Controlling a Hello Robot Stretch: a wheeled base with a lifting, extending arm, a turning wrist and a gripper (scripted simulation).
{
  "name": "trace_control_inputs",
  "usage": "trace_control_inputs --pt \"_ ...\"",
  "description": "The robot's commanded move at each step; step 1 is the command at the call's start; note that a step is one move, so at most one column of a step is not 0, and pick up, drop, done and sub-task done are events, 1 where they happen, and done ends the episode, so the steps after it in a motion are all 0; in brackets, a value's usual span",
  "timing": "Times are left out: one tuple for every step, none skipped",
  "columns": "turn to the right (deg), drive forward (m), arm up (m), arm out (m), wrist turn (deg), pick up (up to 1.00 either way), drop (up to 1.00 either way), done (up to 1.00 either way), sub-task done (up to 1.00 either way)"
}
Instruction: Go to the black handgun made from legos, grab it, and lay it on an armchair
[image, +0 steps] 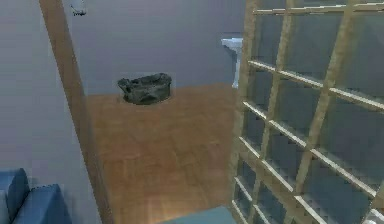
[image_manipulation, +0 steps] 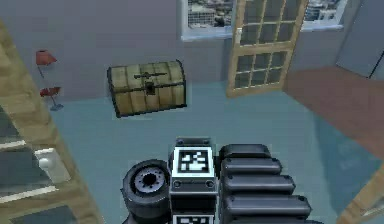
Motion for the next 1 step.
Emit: trace_control_inputs --pt "0.0 1.0 0.0 0.0 0.0 0.0 0.0 0.0 0.0"
